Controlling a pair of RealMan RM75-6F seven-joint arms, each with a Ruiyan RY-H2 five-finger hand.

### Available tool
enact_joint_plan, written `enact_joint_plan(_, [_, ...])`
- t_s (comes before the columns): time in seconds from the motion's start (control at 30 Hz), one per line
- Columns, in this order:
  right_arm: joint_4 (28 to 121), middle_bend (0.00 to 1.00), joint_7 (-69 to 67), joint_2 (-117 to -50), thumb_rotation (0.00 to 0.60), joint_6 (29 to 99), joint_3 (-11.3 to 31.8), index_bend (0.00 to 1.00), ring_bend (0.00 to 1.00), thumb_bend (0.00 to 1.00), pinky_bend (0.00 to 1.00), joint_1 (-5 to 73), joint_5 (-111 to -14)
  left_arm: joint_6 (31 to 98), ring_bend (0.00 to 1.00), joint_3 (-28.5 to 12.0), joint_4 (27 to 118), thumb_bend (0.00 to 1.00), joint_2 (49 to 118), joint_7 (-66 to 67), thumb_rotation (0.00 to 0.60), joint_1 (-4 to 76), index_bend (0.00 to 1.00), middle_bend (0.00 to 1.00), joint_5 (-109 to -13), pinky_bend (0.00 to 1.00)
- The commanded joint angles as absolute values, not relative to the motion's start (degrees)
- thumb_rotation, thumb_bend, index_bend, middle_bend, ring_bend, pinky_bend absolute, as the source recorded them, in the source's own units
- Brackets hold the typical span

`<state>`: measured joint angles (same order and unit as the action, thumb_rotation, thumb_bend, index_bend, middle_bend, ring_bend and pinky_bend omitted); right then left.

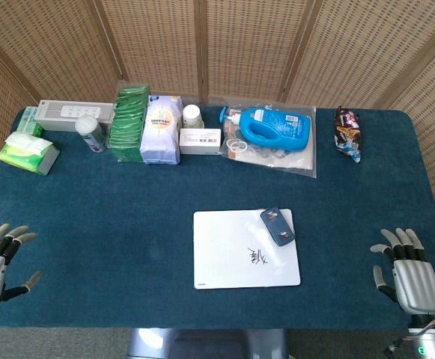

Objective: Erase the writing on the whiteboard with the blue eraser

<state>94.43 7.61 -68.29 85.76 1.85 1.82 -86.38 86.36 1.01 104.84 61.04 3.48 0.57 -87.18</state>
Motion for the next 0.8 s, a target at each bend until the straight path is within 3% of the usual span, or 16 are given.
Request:
enact_joint_plan(0.03, [94.2, 0.17, 7.7, -68.5, 0.600, 85.4, 2.0, 0.34, 0.00, 0.48, 0.00, 2.0, -86.1, 85.9, 0.06, 0.9, 104.8, 0.32, 61.2, 3.7, 0.600, 0.8, 0.24, 0.19, -86.7, 0.00])
enact_joint_plan(0.53, [97.5, 0.17, 7.7, -67.2, 0.600, 84.9, 2.5, 0.32, 0.00, 0.47, 0.00, 2.8, -86.5, 85.1, 0.06, -0.1, 104.9, 0.32, 61.1, 3.4, 0.600, 1.7, 0.24, 0.19, -85.9, 0.00])
enact_joint_plan(0.8, [101.7, 0.16, 10.2, -66.1, 0.600, 79.6, 3.0, 0.31, 0.00, 0.46, 0.00, 6.0, -85.6, 83.6, 0.06, -0.5, 105.9, 0.32, 59.3, 2.7, 0.600, 3.2, 0.24, 0.19, -86.9, 0.00])
